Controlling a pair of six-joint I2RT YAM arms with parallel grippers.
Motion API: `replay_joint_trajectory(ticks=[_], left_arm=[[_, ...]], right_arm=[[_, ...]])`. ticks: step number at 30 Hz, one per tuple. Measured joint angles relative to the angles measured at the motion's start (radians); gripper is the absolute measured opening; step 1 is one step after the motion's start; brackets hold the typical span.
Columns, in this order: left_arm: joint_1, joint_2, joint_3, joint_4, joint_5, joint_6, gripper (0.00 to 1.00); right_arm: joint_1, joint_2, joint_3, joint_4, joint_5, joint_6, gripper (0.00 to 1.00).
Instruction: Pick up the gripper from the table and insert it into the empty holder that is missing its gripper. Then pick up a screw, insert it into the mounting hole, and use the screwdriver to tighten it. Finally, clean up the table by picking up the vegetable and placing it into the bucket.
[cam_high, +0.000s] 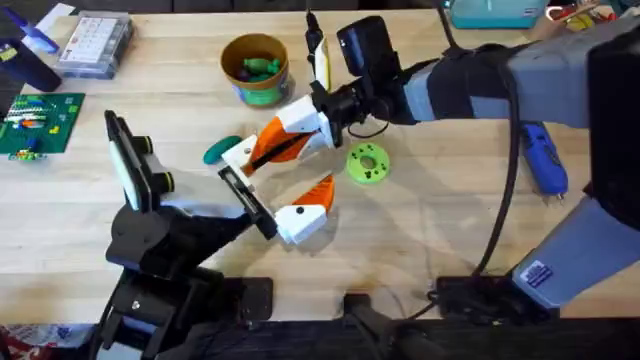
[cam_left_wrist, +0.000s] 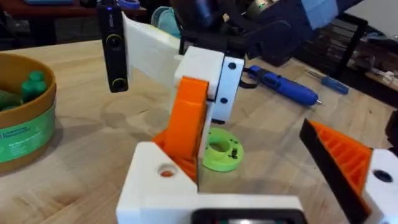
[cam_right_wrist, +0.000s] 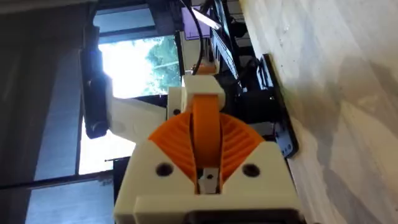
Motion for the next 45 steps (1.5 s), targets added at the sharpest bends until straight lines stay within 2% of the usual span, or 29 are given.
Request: replay_joint_trajectory(ticks=[20,28,32,36,41,45], left_arm=[[-0.003,0.0,0.0,-0.001,0.022,0.004,0.994],[-0.011,0.0,0.0,-0.002,0.055,0.005,0.994],[-0.011,0.0,0.0,-0.002,0.064,0.005,0.994],[-0.011,0.0,0.0,-0.003,0.069,0.004,0.994],[-0.011,0.0,0.0,-0.003,0.071,0.005,0.994],[-0.011,0.0,0.0,-0.003,0.071,0.004,0.994]], right_arm=[[0.006,0.0,0.0,-0.001,-0.017,0.004,0.29],[0.009,0.0,0.0,0.001,-0.016,0.005,0.393],[0.009,0.0,0.0,0.003,-0.016,0.006,0.48],[0.009,0.0,0.0,0.003,-0.016,0.005,0.52],[0.005,0.0,0.0,0.003,-0.016,0.008,0.719],[-0.009,0.0,0.0,0.003,-0.015,0.008,0.776]])
